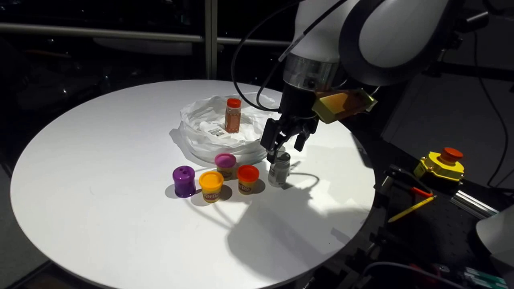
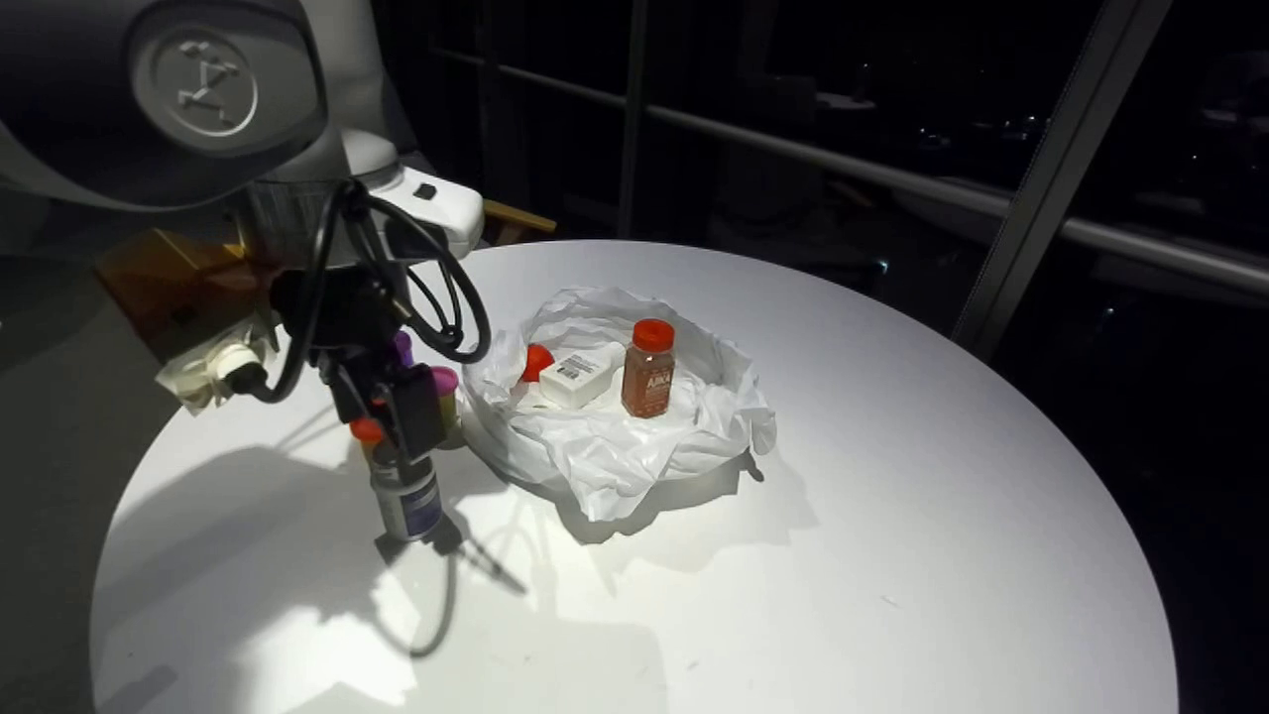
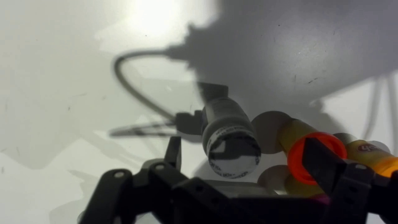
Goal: Pick up the objects from the table and put them on the plastic
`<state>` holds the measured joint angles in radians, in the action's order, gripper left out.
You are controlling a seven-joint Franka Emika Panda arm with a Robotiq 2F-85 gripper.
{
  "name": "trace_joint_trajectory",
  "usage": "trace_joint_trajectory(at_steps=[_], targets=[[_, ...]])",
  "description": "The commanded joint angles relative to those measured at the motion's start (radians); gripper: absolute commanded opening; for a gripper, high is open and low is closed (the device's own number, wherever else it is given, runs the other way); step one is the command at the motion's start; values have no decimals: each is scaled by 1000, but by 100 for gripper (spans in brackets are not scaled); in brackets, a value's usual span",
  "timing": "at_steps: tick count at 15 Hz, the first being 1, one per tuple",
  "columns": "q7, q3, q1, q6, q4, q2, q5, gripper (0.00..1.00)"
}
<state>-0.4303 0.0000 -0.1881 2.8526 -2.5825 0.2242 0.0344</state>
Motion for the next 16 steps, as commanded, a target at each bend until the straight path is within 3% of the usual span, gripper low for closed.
trace_joint_trajectory(at_steps=[1, 2, 3, 4, 10, 13, 16], targets=[[129, 61, 60, 2, 26, 41, -112, 100], [146, 65, 67, -5, 34, 52, -126, 100], [158, 66, 73, -9, 42, 64, -137, 83], [159, 62, 73, -1, 43, 71, -140, 74], [113, 7, 43, 71, 40, 83, -100, 29], [57, -55, -5, 68, 20, 49, -54, 26], [-72, -178, -113, 46, -14, -29, 69, 26]])
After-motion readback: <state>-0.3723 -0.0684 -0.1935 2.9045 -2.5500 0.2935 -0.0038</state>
